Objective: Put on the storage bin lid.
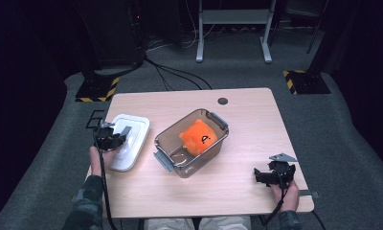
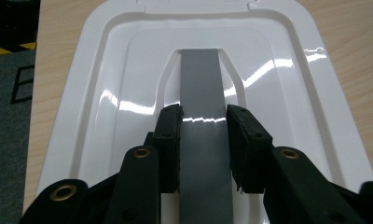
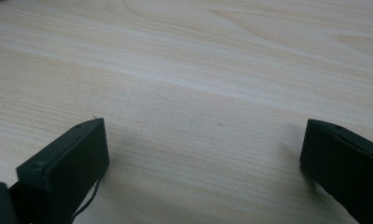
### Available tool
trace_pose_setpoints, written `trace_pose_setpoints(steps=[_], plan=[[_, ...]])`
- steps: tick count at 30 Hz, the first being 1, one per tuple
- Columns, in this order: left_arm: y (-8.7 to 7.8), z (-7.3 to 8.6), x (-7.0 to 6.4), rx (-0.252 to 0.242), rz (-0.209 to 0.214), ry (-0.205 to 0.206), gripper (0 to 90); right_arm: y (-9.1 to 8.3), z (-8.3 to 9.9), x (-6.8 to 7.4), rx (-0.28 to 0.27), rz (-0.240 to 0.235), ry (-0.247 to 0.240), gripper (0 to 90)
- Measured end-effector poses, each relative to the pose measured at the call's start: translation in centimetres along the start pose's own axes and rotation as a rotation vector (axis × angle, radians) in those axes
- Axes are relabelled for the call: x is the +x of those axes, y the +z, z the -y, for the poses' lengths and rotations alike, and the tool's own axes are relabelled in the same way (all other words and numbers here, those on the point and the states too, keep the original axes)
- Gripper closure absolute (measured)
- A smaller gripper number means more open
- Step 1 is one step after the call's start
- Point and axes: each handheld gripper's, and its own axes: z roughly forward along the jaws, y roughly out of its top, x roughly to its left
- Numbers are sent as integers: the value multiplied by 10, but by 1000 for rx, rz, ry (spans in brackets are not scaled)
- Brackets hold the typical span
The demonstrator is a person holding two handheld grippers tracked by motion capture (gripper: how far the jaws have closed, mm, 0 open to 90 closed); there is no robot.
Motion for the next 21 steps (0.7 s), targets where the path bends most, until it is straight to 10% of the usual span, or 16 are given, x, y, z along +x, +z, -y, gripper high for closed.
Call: trace_pose_setpoints(steps=[21], plan=[[-54, -39, -24, -54, 91, 71, 665, 0, 0, 0, 0, 0, -1, 1]])
